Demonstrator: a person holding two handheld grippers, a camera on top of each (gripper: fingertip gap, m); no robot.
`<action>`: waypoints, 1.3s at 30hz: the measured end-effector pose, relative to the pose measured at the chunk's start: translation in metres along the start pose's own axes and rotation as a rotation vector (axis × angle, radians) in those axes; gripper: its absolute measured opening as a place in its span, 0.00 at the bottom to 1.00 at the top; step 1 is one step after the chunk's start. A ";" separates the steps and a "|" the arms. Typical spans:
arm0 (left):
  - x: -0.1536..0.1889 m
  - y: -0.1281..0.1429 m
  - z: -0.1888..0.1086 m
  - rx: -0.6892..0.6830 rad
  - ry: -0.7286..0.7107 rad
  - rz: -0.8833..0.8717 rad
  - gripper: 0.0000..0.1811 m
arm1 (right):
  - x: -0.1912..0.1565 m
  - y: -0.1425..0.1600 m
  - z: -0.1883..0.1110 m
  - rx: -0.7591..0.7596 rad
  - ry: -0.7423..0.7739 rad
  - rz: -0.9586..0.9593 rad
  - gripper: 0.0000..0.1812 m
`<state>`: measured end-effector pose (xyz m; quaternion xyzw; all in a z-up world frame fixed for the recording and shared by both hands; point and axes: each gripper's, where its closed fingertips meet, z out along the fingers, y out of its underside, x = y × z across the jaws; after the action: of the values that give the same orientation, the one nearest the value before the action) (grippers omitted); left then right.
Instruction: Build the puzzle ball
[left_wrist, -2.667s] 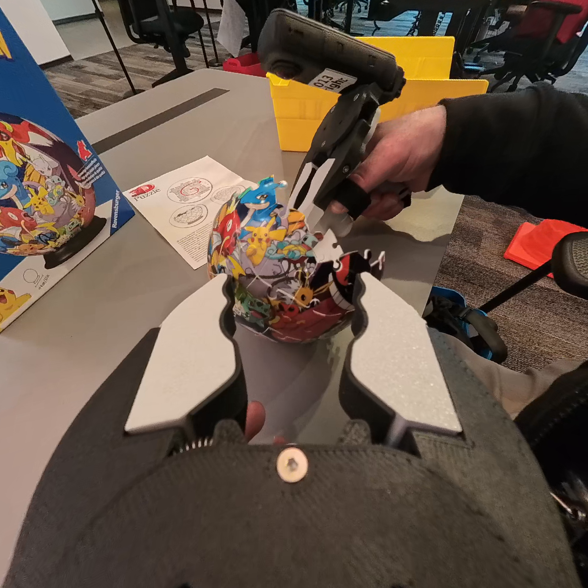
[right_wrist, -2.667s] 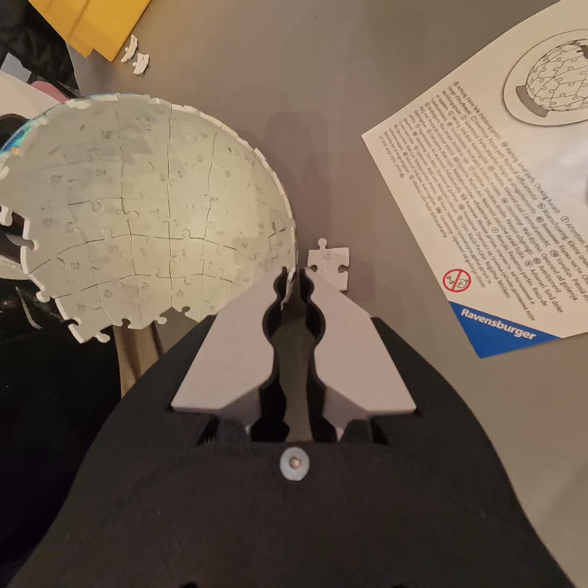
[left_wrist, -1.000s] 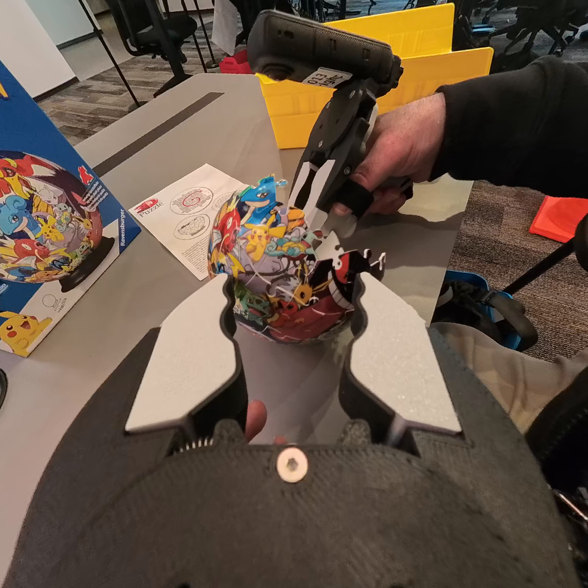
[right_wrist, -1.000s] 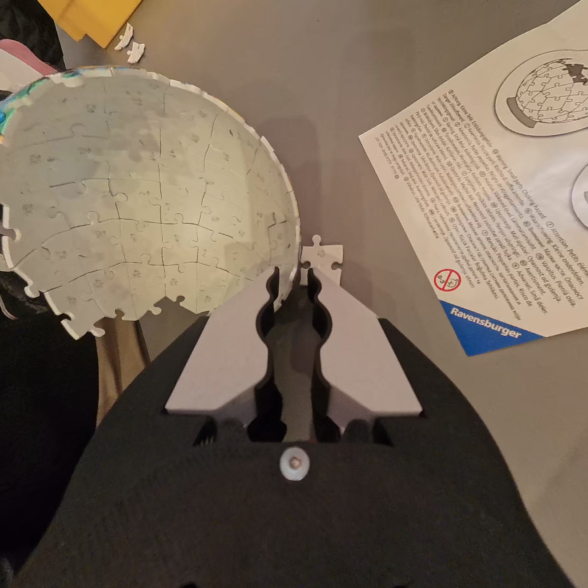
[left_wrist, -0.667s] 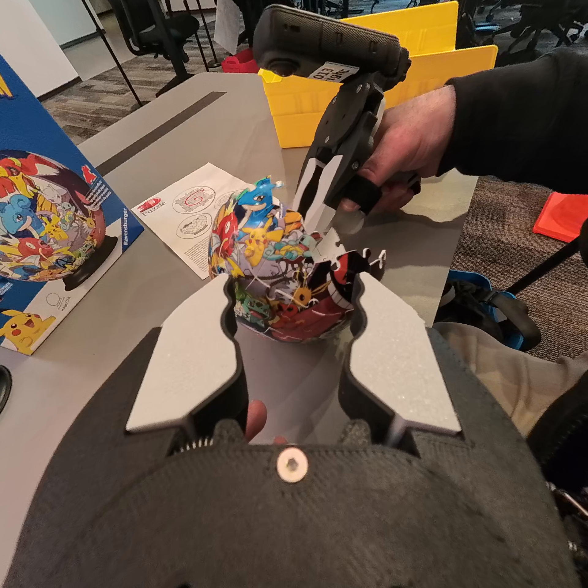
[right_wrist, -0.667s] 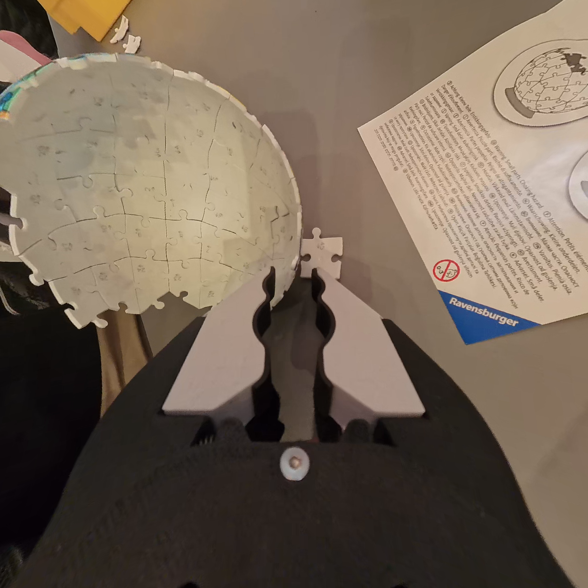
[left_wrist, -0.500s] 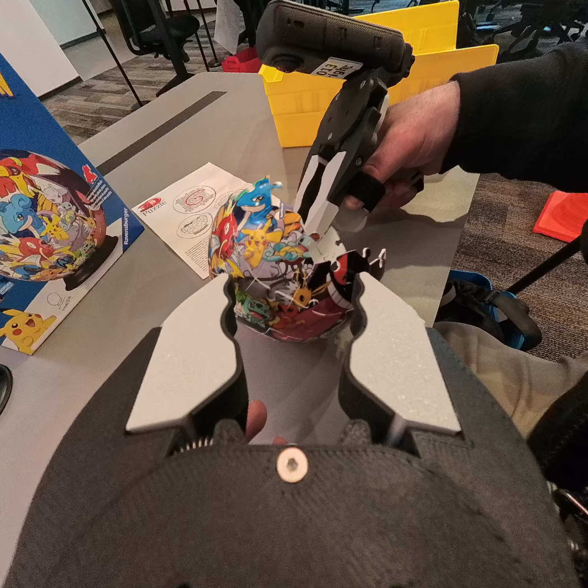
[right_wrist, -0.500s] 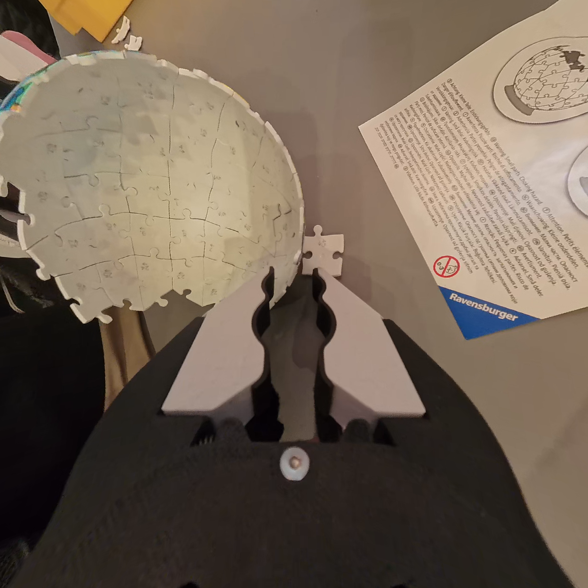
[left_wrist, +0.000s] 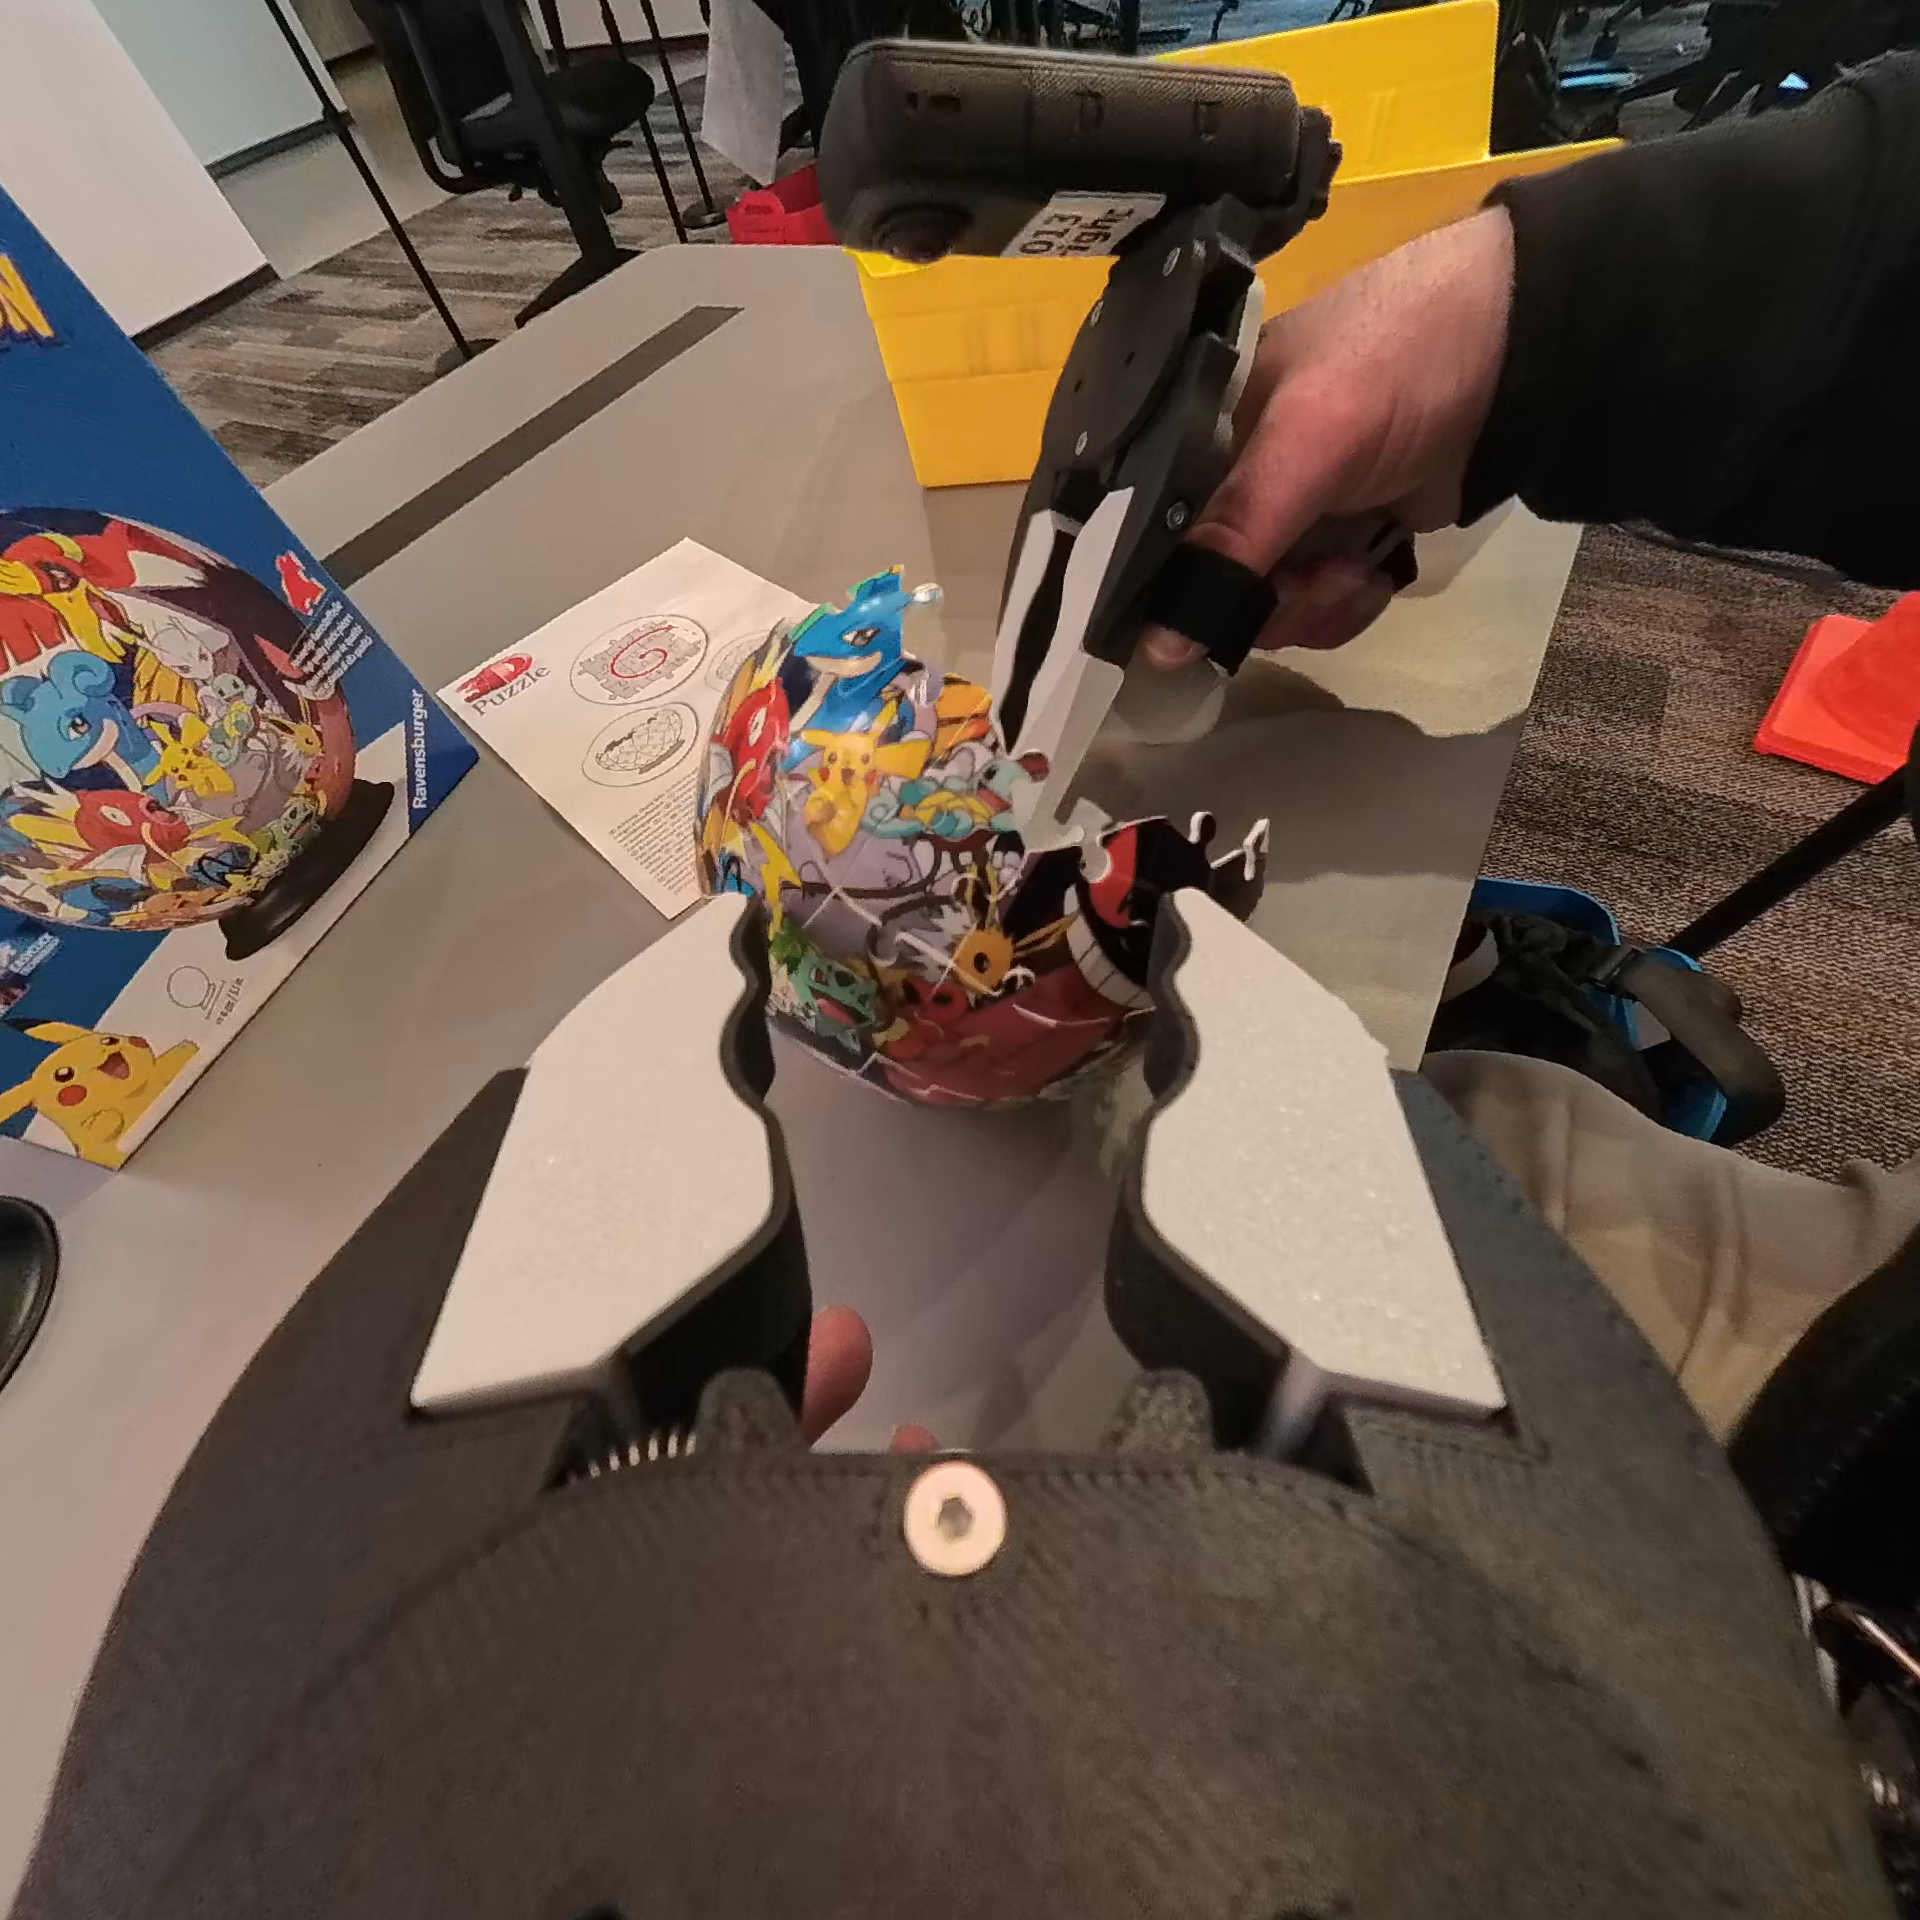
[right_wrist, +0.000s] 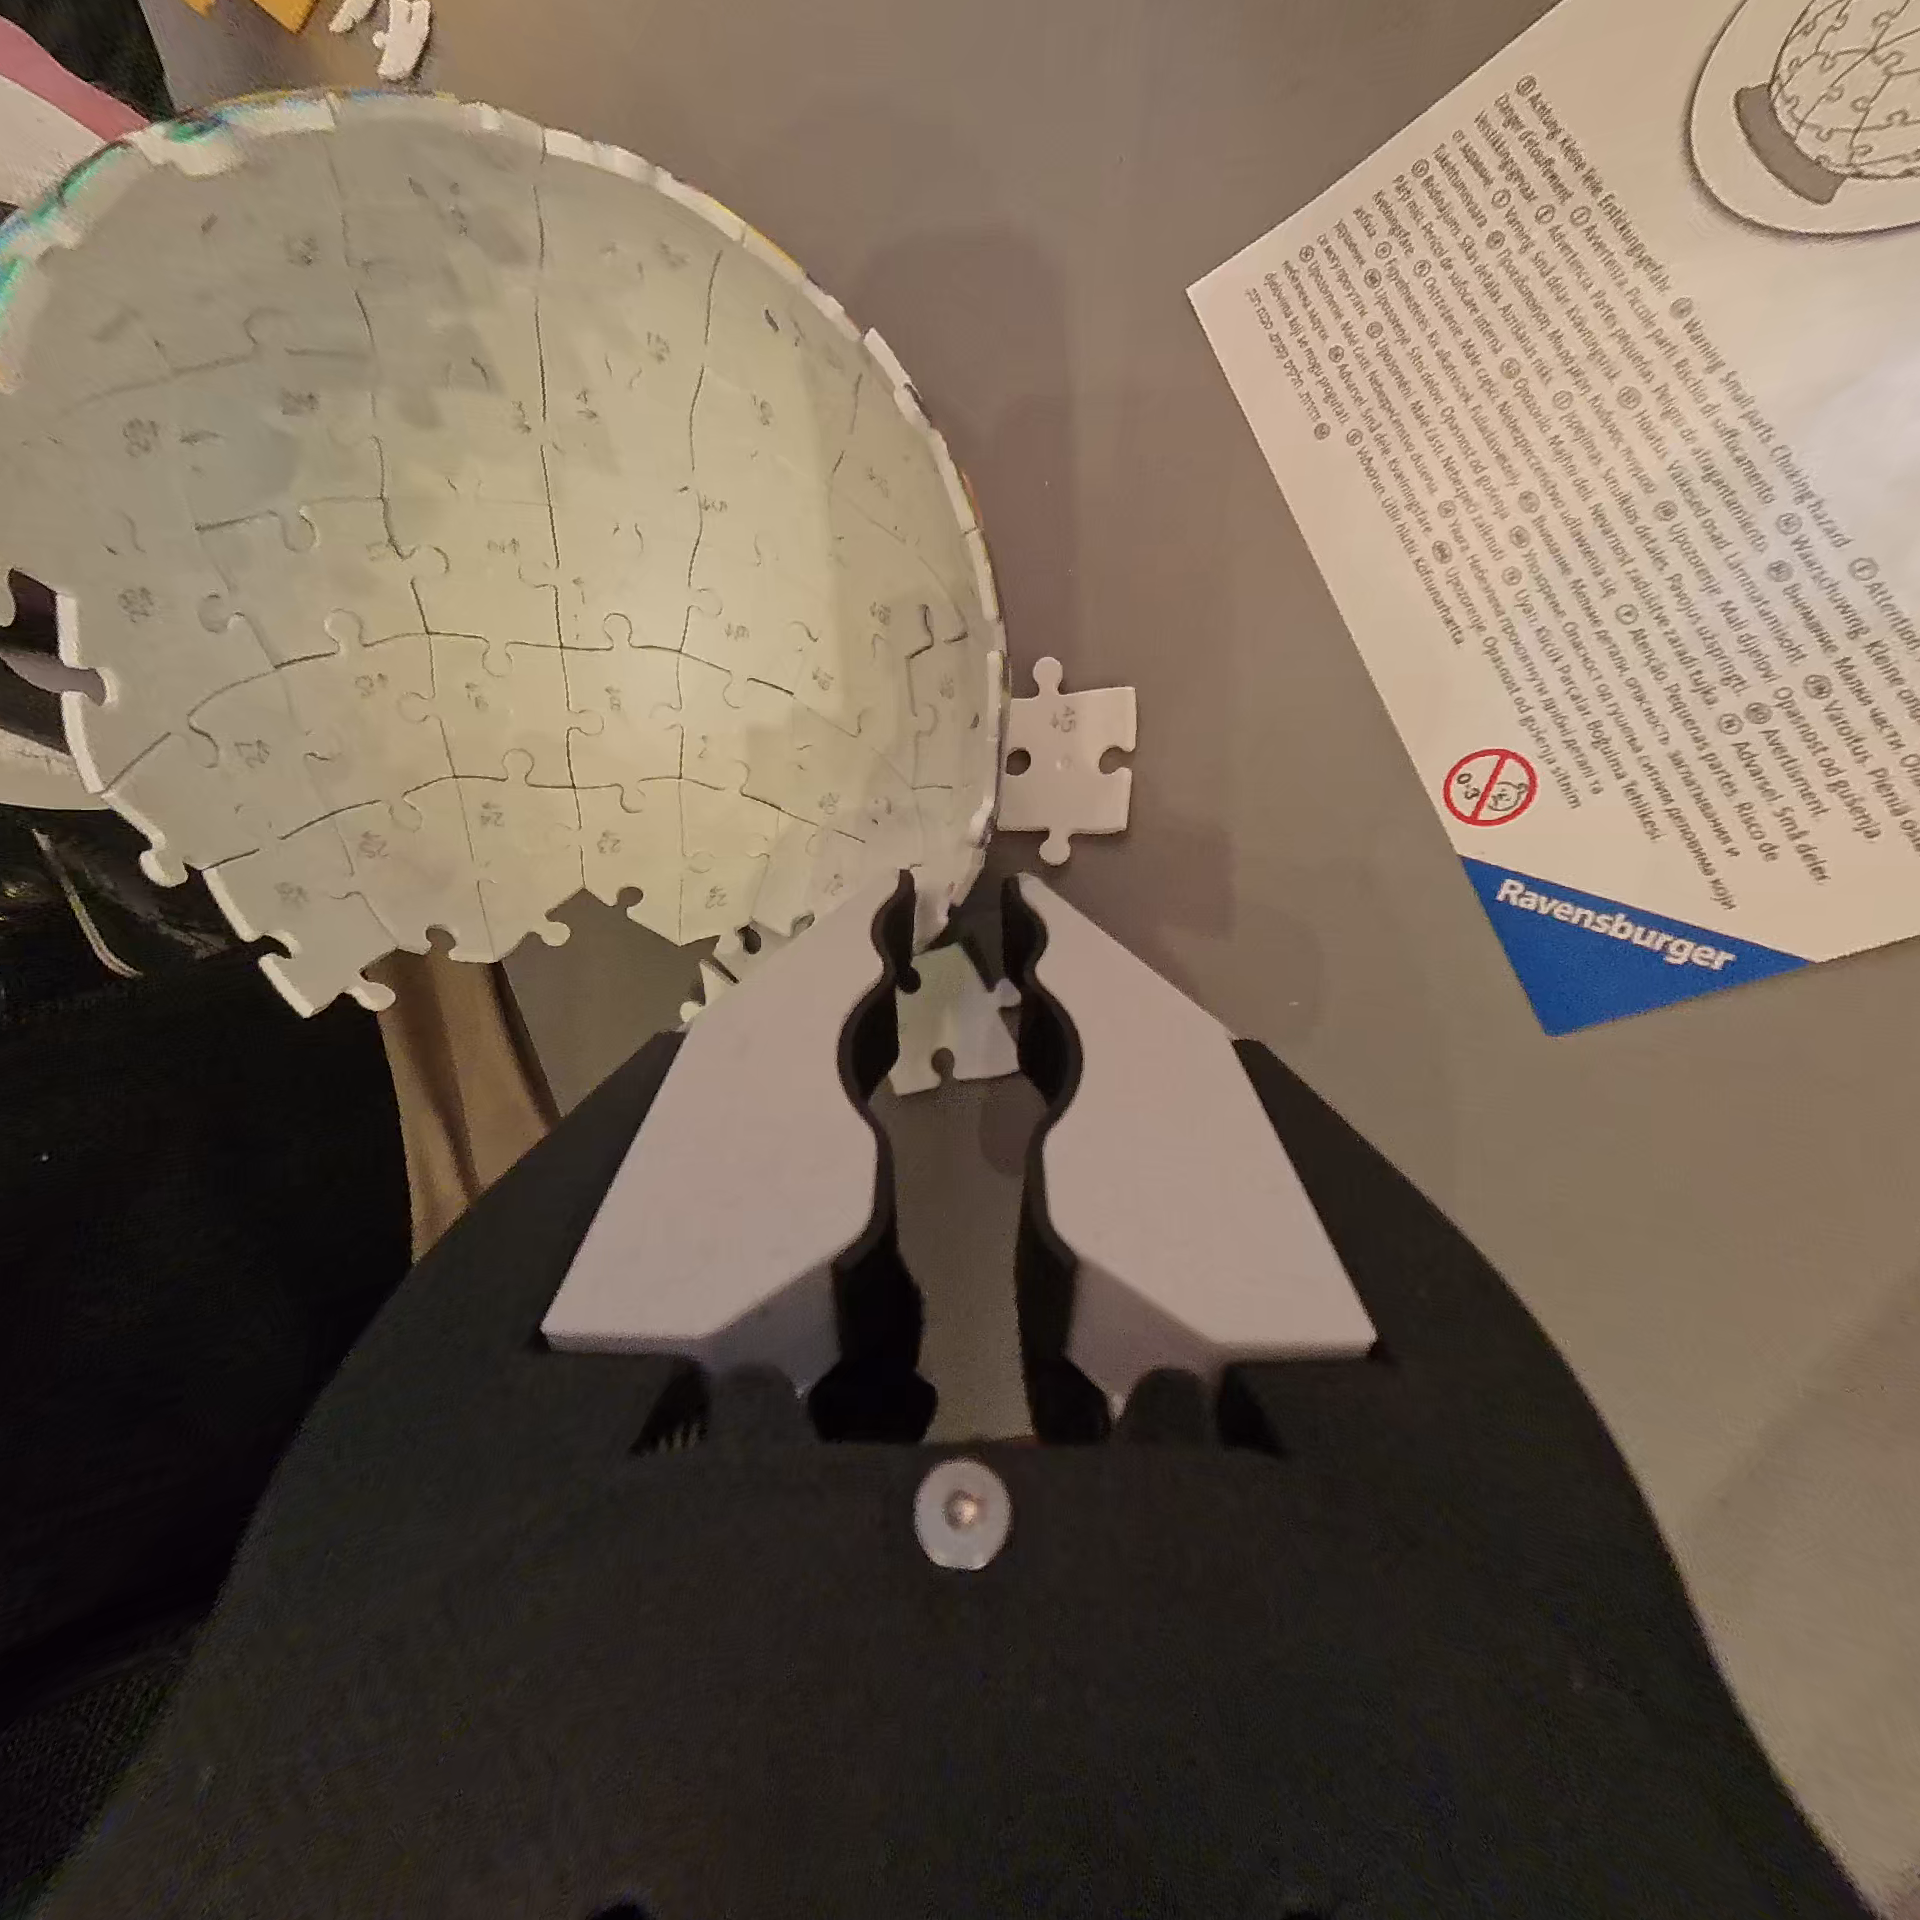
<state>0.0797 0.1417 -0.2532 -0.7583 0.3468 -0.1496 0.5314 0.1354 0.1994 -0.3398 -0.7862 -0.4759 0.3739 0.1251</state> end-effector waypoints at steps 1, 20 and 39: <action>0.000 0.000 0.000 0.000 -0.001 0.002 0.38 | -0.001 0.000 0.000 0.004 -0.003 0.001 0.07; 0.003 0.001 0.000 -0.011 0.011 0.049 0.39 | -0.006 0.000 0.003 0.081 0.027 -0.061 0.04; 0.015 -0.005 -0.002 -0.001 0.016 0.106 0.38 | -0.008 0.000 0.009 0.069 0.026 -0.108 0.05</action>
<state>0.0910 0.1306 -0.2498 -0.7378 0.3908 -0.1269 0.5355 0.1273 0.1917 -0.3422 -0.7595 -0.5025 0.3726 0.1785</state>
